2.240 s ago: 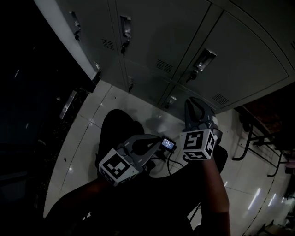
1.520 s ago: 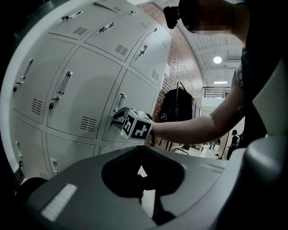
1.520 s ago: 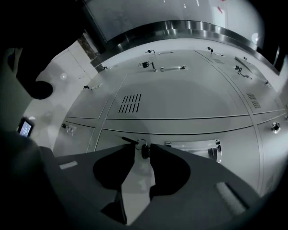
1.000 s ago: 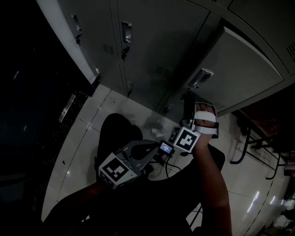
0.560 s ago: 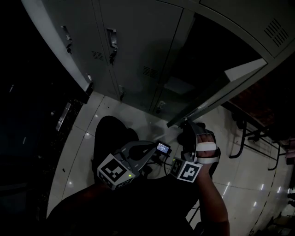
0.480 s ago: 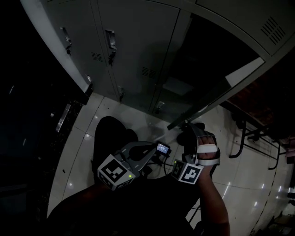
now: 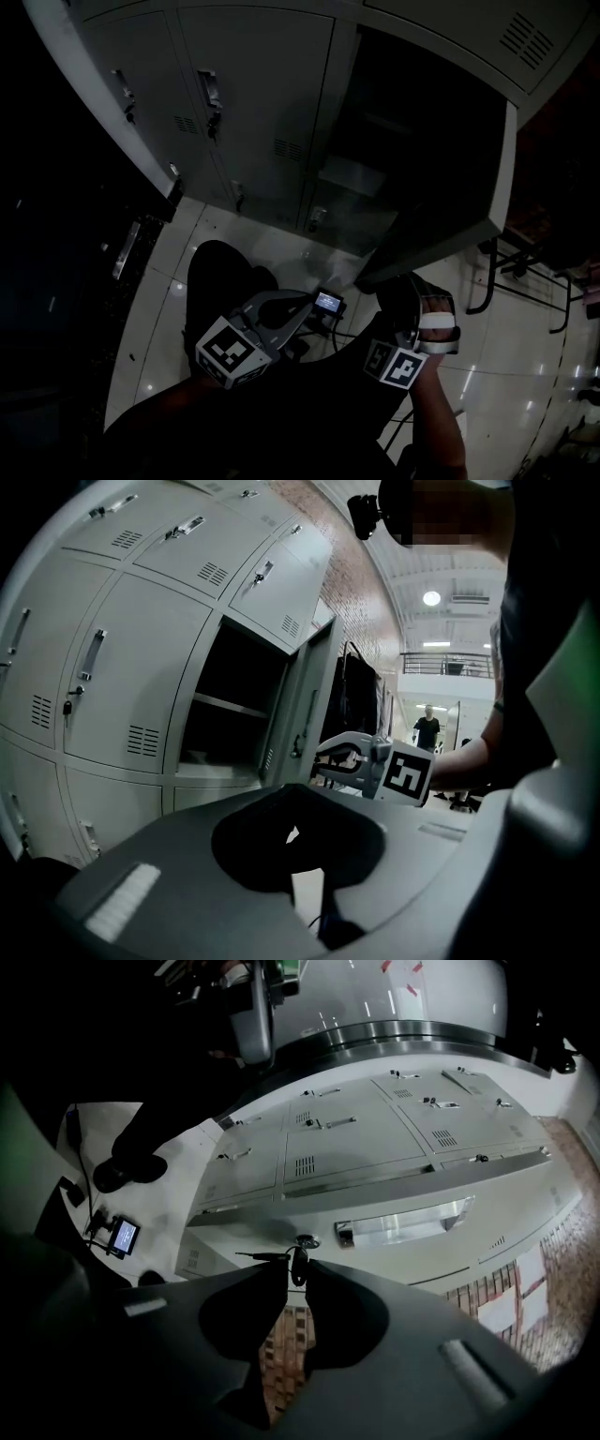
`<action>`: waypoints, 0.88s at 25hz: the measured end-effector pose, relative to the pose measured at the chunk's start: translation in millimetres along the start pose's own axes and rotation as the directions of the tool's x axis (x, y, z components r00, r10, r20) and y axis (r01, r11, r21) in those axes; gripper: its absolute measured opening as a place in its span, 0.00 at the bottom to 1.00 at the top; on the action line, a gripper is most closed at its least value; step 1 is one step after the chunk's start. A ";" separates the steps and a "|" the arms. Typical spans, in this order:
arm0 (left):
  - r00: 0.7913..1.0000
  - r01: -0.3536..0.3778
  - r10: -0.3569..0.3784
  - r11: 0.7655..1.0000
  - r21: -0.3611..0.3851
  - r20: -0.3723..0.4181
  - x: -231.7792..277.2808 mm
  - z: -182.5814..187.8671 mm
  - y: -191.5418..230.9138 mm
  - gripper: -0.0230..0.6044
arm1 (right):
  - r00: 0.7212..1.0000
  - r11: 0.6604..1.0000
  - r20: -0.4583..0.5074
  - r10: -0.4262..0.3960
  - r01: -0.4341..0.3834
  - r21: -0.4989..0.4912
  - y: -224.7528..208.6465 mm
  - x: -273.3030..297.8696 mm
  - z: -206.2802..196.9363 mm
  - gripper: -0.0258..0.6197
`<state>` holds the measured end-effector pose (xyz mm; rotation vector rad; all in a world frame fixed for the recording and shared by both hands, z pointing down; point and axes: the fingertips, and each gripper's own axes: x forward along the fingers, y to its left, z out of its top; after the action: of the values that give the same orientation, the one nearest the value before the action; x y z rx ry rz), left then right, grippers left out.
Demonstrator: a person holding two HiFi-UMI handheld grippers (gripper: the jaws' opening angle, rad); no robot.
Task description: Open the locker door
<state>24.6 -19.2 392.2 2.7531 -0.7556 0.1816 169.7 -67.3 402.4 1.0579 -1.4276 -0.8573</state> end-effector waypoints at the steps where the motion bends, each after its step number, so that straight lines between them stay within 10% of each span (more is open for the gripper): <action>1: 1.000 0.001 -0.001 1.000 0.002 0.001 0.9 -0.1 -0.5 0.06 | 1.000 1.000 -0.009 -0.003 0.003 0.002 -0.5 -1.8 -4.8 0.13; 22: 1.000 0.021 -0.020 1.000 0.013 -0.008 8.4 0.8 -11.1 0.06 | 0.993 0.999 -0.114 0.039 -0.036 0.025 -3.4 -18.3 -94.5 0.13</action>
<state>37.5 -14.3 390.5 2.7692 -0.7264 0.1938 263.6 -45.9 405.1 1.0775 -1.3593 -0.7431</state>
